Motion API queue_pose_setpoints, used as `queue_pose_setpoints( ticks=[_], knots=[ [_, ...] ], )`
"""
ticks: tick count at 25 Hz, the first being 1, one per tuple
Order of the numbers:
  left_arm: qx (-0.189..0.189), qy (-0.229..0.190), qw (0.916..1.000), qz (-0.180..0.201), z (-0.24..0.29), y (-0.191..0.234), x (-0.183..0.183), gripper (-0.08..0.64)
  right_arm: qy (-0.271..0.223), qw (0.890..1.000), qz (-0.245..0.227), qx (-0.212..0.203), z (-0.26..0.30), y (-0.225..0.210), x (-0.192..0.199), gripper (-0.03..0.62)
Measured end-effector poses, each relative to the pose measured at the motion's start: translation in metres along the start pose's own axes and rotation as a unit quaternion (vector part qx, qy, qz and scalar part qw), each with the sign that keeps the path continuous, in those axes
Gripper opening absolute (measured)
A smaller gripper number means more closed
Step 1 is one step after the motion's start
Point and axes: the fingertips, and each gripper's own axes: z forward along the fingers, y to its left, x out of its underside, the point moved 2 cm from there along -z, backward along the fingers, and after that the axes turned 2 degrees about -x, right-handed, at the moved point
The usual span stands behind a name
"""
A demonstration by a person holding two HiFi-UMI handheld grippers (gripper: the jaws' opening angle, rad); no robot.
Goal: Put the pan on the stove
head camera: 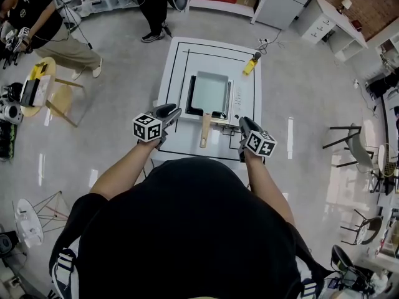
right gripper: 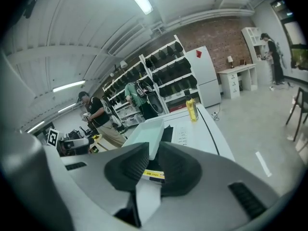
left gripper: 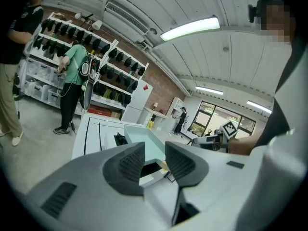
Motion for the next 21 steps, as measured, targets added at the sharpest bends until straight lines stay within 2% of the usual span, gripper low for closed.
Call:
queue_pose_setpoints(
  ticks=[11, 21],
  knots=[
    [-0.002, 0.007, 0.9993, 0.037, 0.006, -0.006, -0.006, 0.115, -0.01, 1.0, -0.015, 0.006, -0.004, 0.002, -0.01, 0.061],
    [-0.001, 0.012, 0.9989, 0.045, 0.01, -0.008, -0.001, 0.115, -0.021, 1.0, -0.015, 0.013, -0.004, 0.003, -0.011, 0.057]
  ],
)
